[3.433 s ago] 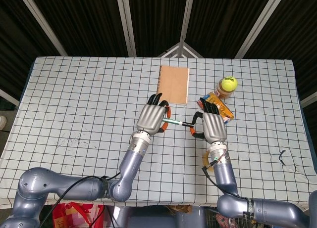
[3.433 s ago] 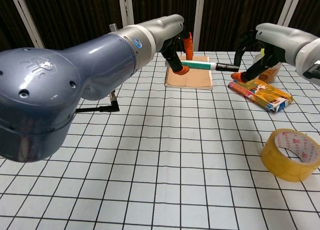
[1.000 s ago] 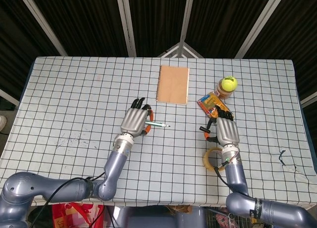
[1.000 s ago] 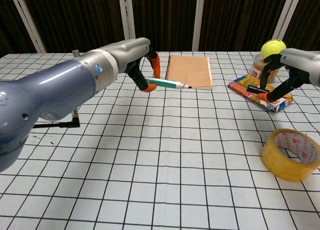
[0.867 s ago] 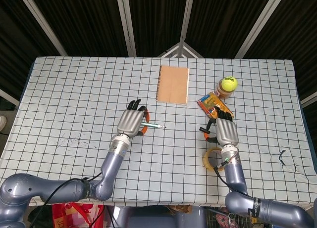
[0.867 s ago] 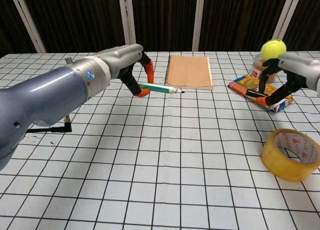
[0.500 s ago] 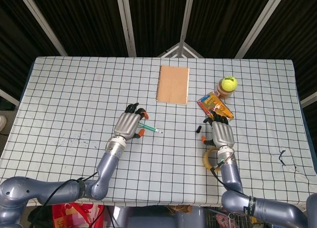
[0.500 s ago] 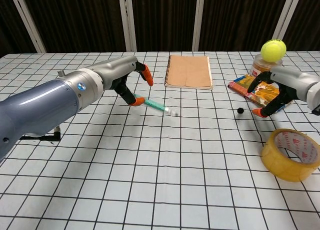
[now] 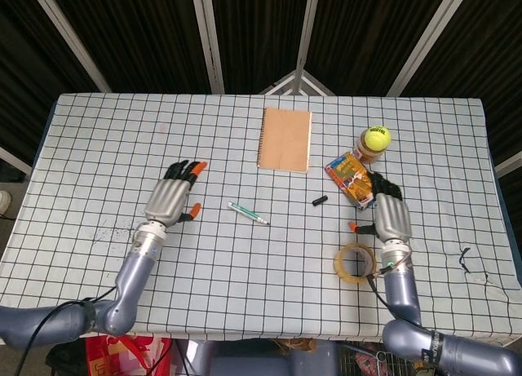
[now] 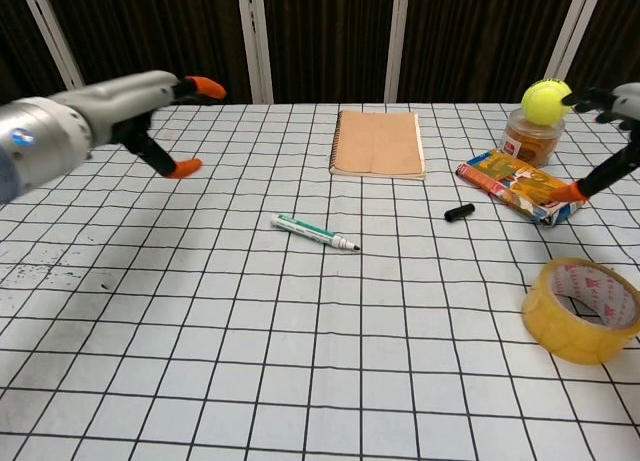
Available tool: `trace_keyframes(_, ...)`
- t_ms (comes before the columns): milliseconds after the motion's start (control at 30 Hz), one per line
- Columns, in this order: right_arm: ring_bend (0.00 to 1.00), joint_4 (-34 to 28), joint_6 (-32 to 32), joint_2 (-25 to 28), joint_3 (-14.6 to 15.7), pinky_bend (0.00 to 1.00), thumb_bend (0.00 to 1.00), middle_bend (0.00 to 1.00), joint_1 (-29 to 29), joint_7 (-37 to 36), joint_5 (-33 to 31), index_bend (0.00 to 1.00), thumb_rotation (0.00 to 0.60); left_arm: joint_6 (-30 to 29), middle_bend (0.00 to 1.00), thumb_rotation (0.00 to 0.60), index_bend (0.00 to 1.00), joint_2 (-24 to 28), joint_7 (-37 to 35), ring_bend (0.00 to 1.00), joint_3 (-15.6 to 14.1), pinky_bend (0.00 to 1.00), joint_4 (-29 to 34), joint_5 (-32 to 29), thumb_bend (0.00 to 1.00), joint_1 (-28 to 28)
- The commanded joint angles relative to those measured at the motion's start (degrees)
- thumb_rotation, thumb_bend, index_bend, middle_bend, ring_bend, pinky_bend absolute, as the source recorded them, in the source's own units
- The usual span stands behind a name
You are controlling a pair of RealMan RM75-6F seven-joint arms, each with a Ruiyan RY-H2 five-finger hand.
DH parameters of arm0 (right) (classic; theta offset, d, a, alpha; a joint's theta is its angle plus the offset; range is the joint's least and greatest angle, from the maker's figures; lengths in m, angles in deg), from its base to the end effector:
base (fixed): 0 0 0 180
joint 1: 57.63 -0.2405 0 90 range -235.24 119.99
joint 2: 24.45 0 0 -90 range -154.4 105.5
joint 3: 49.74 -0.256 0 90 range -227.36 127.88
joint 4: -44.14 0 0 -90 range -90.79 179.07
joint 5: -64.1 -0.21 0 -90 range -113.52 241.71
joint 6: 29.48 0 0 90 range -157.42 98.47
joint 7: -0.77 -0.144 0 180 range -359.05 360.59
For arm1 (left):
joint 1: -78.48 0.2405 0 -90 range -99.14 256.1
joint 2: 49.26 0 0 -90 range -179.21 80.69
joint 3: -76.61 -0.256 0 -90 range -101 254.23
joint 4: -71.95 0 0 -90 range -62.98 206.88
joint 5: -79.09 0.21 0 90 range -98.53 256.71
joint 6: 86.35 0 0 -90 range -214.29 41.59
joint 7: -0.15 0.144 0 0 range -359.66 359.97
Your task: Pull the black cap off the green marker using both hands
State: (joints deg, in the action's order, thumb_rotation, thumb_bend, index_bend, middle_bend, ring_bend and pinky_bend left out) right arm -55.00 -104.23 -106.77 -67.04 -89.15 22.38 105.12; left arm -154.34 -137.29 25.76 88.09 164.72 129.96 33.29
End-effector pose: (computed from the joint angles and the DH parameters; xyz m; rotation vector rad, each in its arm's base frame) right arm -0.2096 -0.3219 0.0628 1.1751 -1.2723 0.9121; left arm -0.1267 0.3471 0.0101 -1.6362 -1.0109 -0.9903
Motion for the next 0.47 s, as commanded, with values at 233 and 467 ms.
trace_keyframes(233,0.04,2.9,-3.9,9.3,4.5,0.00,0.18,0.03,7.8,-4.6,9.5,0.12,0.600,-9.5,0.08,0.600,0.05,13.7,-7.1,0.00,-6.2,0.00,7.2,8.3,0.54,12.0)
trace_keyframes(467,0.03,7.2,-3.4,11.9,8.0,0.00,0.18,0.03,10.7,-7.0,15.8,0.12,0.600,-9.9,0.07,0.600,0.05,20.2,-13.4,0.00,-8.3,0.00,7.8,10.3,0.54,17.5)
